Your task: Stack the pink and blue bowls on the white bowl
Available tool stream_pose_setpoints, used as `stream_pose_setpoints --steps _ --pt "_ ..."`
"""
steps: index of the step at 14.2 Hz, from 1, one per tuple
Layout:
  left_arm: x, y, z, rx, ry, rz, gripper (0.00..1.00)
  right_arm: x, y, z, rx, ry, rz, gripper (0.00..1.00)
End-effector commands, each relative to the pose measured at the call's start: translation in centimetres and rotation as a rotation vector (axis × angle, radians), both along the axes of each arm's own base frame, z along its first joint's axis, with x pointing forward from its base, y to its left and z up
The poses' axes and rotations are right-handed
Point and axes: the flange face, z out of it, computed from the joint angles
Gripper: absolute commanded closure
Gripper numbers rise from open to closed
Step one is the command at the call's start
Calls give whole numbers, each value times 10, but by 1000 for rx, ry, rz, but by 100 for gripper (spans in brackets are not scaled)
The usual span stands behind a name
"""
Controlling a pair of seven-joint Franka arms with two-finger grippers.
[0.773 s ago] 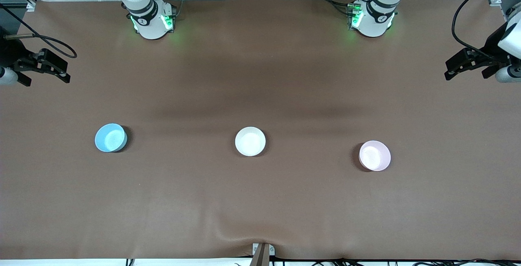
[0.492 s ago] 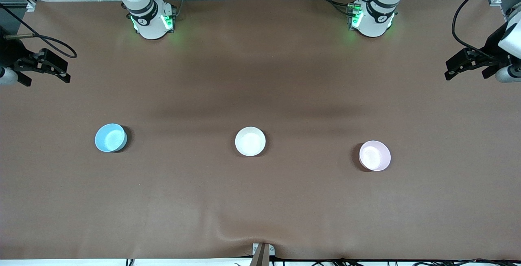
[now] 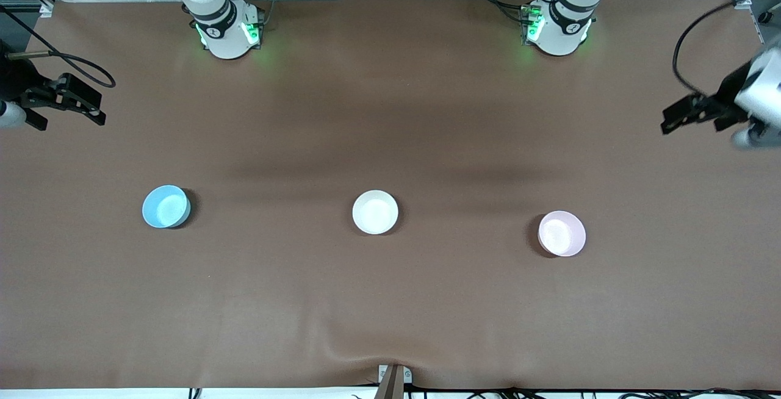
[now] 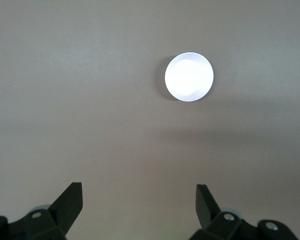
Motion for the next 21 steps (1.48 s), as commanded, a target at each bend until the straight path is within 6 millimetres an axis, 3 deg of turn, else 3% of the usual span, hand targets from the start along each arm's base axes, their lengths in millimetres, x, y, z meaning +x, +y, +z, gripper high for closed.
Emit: stream_pose_setpoints --steps 1,8,13,16,19,21 --pt "33 16 -63 -4 -1 19 0 3 1 4 15 -4 5 0" --pt "54 2 -229 -42 -115 15 0 3 1 4 18 -4 5 0" --pt "66 -16 -298 -75 -144 6 13 3 1 3 18 -2 5 0" --pt "64 -28 -327 -82 -123 -7 29 3 3 3 18 -1 7 0" --pt "62 -25 -343 -84 -99 -1 46 2 2 3 18 3 4 0" --pt "61 -26 -348 -85 -90 -3 80 2 2 3 18 6 2 0"
